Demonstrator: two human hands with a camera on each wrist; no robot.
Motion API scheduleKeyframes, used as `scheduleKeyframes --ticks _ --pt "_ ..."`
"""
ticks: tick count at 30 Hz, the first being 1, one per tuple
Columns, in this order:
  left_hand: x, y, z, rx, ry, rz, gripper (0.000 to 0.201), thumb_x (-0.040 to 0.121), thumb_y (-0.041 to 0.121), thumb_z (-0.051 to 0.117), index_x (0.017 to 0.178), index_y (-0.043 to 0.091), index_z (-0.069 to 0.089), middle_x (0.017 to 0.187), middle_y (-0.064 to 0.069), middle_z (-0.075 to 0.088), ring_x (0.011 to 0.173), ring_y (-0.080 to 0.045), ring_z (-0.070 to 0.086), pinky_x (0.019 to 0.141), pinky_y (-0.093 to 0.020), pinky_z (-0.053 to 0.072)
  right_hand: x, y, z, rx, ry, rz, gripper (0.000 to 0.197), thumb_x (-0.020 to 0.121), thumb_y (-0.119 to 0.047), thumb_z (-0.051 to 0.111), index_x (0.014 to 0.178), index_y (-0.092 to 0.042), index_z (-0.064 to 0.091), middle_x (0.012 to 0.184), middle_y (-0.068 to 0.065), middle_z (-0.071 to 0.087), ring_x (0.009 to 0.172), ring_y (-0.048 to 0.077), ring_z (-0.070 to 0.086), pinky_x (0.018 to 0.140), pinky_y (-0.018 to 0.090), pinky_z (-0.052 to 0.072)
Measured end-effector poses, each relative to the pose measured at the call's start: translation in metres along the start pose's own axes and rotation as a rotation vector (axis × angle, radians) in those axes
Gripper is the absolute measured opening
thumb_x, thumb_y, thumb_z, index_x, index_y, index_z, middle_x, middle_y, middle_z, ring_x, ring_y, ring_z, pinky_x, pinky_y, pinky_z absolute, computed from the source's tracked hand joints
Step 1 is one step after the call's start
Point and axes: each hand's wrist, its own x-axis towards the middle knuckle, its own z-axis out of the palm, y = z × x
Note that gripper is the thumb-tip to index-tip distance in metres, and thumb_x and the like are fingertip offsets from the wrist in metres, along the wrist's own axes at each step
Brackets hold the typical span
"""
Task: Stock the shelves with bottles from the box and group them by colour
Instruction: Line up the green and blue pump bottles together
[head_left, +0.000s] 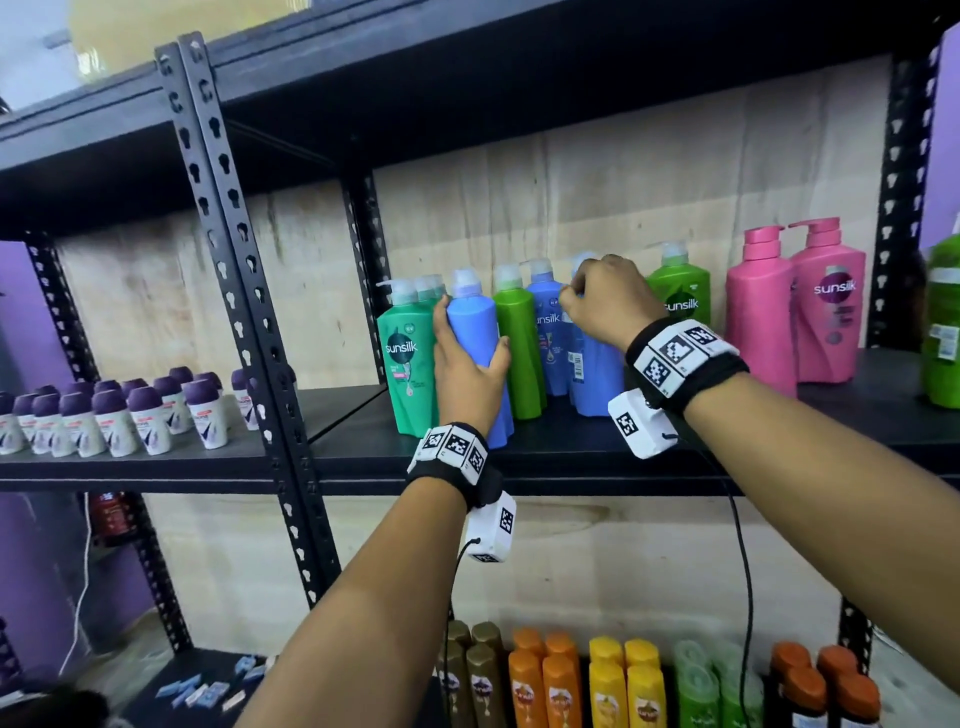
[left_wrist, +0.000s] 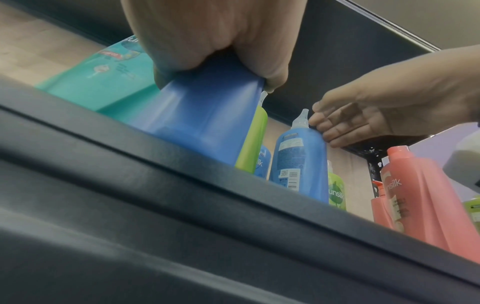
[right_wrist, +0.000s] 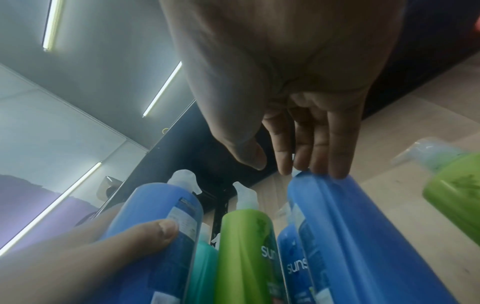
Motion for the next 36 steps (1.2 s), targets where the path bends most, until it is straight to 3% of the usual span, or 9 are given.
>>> scheduleKeyframes --ticks 6,8,12,14,19,23,28,32,36 --pt "0.002 -0.002 0.0 -0.003 0.002 0.016 0.084 0.088 0.028 0.071 0.156 0.021 0.022 0.151 -0.007 0.042 0.13 -0.029 0.049 0.105 -0.035 0.043 0.005 -0.028 0.018 0.064 -0.072 0.015 0.037 0.094 -0.038 0.058 0.113 -0.008 0.066 0.118 0.018 0.067 0.117 0.034 0.058 0.092 0.035 0.048" --pt "0.003 -0.002 0.0 -0.008 -0.004 0.017 0.084 0.088 0.027 0.072 0.156 0.018 0.022 0.151 -0.008 0.042 0.131 -0.028 0.048 0.106 -0.03 0.04 0.01 -0.033 0.025 0.064 -0.136 0.034 0.051 0.095 -0.046 0.059 0.127 -0.006 0.059 0.126 0.017 0.064 0.12 0.032 0.057 0.09 0.032 0.045" --pt "0.002 0.0 -0.002 -0.019 -0.036 0.0 0.085 0.089 0.026 0.072 0.156 0.017 0.021 0.148 -0.012 0.043 0.128 -0.031 0.05 0.107 -0.038 0.042 0.024 -0.038 0.038 0.005 -0.318 0.079 0.085 0.091 -0.064 0.057 0.151 -0.008 0.034 0.138 0.015 0.058 0.119 0.032 0.06 0.091 0.034 0.049" --pt "0.001 -0.001 -0.003 -0.026 -0.041 0.0 0.085 0.089 0.026 0.072 0.156 0.018 0.02 0.146 -0.012 0.044 0.126 -0.031 0.05 0.104 -0.031 0.04 0.029 -0.041 0.044 -0.001 -0.368 0.105 0.096 0.088 -0.07 0.055 0.156 -0.01 0.025 0.141 0.014 0.056 0.116 0.031 0.062 0.089 0.035 0.05" --pt "0.002 -0.004 -0.003 -0.019 -0.049 0.011 0.086 0.089 0.026 0.072 0.157 0.018 0.019 0.145 -0.014 0.043 0.127 -0.031 0.048 0.098 -0.027 0.033 0.035 -0.043 0.054 -0.011 -0.375 0.151 0.108 0.083 -0.076 0.05 0.158 -0.007 0.016 0.15 0.012 0.047 0.129 0.031 0.054 0.106 0.04 0.045" --pt "0.001 -0.001 -0.004 -0.019 -0.054 0.002 0.087 0.089 0.026 0.072 0.158 0.019 0.018 0.144 -0.016 0.043 0.127 -0.033 0.048 0.104 -0.034 0.036 0.038 -0.044 0.06 -0.026 -0.353 0.178 0.105 0.084 -0.073 0.049 0.159 -0.008 0.013 0.149 0.009 0.048 0.13 0.029 0.054 0.108 0.041 0.043" --pt "0.0 -0.001 -0.005 -0.011 -0.053 -0.002 0.087 0.089 0.027 0.072 0.157 0.018 0.019 0.147 -0.015 0.042 0.129 -0.033 0.046 0.108 -0.038 0.037 0.039 -0.04 0.074 0.01 -0.322 0.156 0.094 0.083 -0.064 0.061 0.15 -0.008 0.023 0.133 0.012 0.058 0.114 0.033 0.061 0.097 0.042 0.051" --pt "-0.001 0.002 -0.005 -0.01 -0.052 -0.006 0.087 0.088 0.027 0.073 0.157 0.018 0.02 0.147 -0.015 0.043 0.128 -0.033 0.047 0.108 -0.041 0.039 0.038 -0.037 0.078 0.075 -0.283 0.193 0.106 0.079 -0.07 0.058 0.154 -0.007 0.017 0.139 0.013 0.053 0.122 0.034 0.057 0.1 0.043 0.049" --pt "-0.002 0.004 -0.005 -0.009 -0.045 -0.002 0.087 0.088 0.026 0.073 0.157 0.016 0.02 0.148 -0.015 0.043 0.129 -0.034 0.047 0.109 -0.042 0.039 0.027 -0.031 0.08 0.216 -0.228 0.127 0.082 0.092 -0.057 0.058 0.151 -0.008 0.028 0.142 0.016 0.051 0.123 0.035 0.057 0.087 0.035 0.045"
